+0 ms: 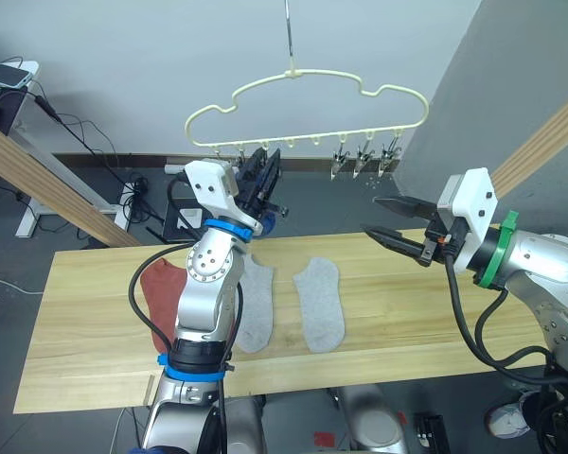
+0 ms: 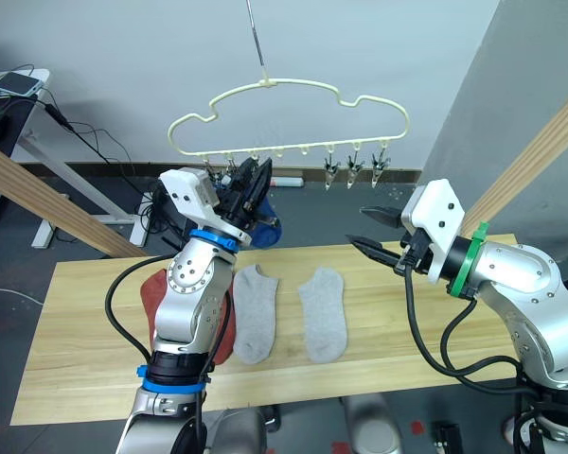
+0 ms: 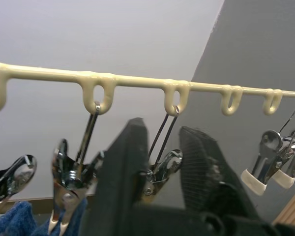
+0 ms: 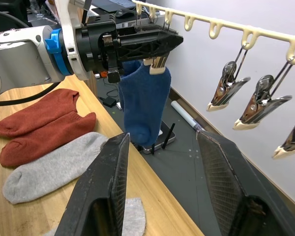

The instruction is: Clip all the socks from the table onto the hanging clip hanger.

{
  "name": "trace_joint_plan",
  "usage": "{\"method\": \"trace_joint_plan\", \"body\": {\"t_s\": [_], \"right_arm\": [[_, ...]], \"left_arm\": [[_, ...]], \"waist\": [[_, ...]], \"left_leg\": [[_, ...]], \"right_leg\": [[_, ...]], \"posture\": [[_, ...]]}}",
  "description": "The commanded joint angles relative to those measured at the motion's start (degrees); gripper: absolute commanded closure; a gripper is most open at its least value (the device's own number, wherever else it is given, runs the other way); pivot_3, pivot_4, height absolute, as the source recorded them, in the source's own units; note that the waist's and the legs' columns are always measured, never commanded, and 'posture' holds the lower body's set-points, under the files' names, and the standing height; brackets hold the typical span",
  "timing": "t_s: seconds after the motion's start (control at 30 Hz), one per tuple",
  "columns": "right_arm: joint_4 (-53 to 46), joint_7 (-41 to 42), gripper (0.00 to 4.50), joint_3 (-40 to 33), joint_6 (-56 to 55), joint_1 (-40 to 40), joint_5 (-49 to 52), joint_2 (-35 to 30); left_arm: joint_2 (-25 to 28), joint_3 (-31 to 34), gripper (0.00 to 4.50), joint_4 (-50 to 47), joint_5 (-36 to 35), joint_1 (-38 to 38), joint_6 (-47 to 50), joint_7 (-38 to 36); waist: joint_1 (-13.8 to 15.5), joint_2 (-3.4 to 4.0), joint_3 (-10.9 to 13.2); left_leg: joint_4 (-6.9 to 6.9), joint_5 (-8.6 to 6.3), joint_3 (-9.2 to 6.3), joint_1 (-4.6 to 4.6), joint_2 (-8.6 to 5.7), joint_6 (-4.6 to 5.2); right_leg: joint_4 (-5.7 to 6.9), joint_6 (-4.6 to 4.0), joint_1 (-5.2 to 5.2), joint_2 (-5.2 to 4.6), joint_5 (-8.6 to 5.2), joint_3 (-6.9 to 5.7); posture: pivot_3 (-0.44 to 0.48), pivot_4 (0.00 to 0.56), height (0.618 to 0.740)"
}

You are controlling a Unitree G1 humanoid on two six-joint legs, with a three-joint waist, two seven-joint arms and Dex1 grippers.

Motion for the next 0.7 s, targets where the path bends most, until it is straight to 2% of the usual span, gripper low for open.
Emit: {"method": "trace_joint_plan", "body": {"t_s": [0.03,0.2,0.27,0.37,0.53,0.7], "right_arm": [[-1.72,-0.2,2.24,-1.01,-0.66,-0.45,1.47,-0.24],[-3.33,-2.32,2.24,0.62,-0.06,0.91,1.03,1.11],[-4.89,-6.43,2.24,4.68,0.83,4.4,-3.12,2.09],[-7.02,-13.69,1.69,12.74,1.38,12.03,-10.51,4.24],[-4.88,-25.78,0.02,24.88,2.91,16.57,-21.67,12.25],[4.15,-34.49,0.02,34.75,3.3,17.34,-30.54,22.13]], "left_arm": [[-0.01,-0.34,4.4,-1.24,-0.14,-0.26,-0.57,-0.46],[0.53,-0.08,4.5,-1.38,-0.37,-0.25,-0.36,-1.33],[1.24,-0.17,4.5,-1.62,-0.77,-0.22,-0.07,-2.56],[2.68,-0.36,4.5,-2.18,-1.61,-0.18,0.7,-4.87],[4.68,-0.16,4.5,-3.29,-3.62,-0.05,2.31,-7.7],[7.39,-0.08,4.5,-4.56,-5.59,0.04,4.55,-11.48]], "waist": [[-0.01,0.0,0.0],[-0.04,0.0,0.0],[-0.03,-0.03,-0.03],[0.08,-0.03,-0.09],[-0.13,-0.03,-0.09],[-0.1,-0.04,-0.1]], "left_leg": [[0.0,0.0,0.0,0.0,0.0,0.0],[0.0,0.0,0.0,0.0,0.0,0.0],[-0.01,0.0,-0.01,0.0,0.0,0.0],[-0.05,0.0,-0.04,0.0,0.04,-0.01],[-0.01,0.01,0.06,0.01,0.03,-0.02],[-0.03,0.07,-0.05,0.07,0.11,-0.08]], "right_leg": [[0.0,0.0,0.0,0.0,0.0,0.0],[0.0,0.0,0.0,0.0,0.0,0.0],[0.0,0.0,0.0,0.0,0.0,0.0],[-0.02,0.01,0.0,0.02,-0.01,-0.03],[-0.05,0.31,-0.01,-0.01,-0.14,0.07],[0.04,0.34,-0.03,0.09,-0.16,0.03]], "posture": [[-0.346,0.325,0.732],[-0.344,0.323,0.732],[-0.344,0.323,0.732],[-0.344,0.323,0.732],[-0.322,0.335,0.732],[-0.302,0.346,0.732]]}}
